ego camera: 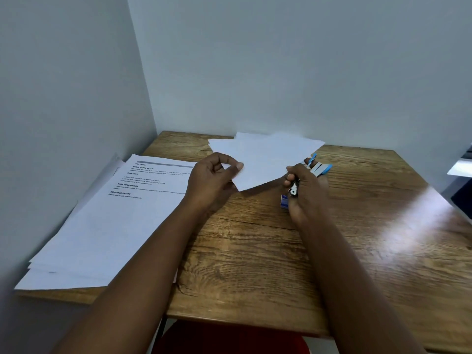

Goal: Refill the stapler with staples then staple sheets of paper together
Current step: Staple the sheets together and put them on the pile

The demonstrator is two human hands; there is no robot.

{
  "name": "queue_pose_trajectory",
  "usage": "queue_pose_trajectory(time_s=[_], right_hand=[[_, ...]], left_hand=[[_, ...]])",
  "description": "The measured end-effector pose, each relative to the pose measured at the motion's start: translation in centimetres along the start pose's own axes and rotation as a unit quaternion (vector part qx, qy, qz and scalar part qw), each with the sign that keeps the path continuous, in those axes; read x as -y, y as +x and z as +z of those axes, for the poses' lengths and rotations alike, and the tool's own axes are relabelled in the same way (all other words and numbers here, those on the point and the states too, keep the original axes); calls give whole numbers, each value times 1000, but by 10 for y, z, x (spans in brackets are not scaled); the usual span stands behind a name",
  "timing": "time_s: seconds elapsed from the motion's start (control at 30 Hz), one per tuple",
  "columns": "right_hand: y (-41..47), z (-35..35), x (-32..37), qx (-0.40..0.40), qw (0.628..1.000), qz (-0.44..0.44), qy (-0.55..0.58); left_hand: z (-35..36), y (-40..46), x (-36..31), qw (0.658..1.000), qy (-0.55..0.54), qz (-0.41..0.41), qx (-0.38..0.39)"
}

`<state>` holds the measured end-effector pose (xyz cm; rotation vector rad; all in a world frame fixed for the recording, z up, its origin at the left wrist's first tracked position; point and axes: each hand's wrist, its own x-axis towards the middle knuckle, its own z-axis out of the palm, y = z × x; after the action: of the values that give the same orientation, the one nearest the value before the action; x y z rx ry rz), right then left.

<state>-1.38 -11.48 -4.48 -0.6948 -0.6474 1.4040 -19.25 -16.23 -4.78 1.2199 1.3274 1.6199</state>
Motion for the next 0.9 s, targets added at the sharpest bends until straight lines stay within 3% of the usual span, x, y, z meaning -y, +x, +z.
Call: queue_pose_trajectory(time_s=[0.2,0.37,0.53,0.67,0.9], right_hand=[[-7,7,-7,57,995,27,-76],[-18,13,-8,165,964,138,-159],[-28,17,-17,191,924,73,-324],[-29,16,-17,204,916,49,-342],[-28,16,-17,219,911,22,-348]], left_hand=[[-6,4,1,998,38,47,-1],[-12,13,7,995,40,78,-53],[-16,17,12,992,9,95,-80],[-17,19,13,991,-2,104,-86],[-13,13,10,984,72,145,-74]])
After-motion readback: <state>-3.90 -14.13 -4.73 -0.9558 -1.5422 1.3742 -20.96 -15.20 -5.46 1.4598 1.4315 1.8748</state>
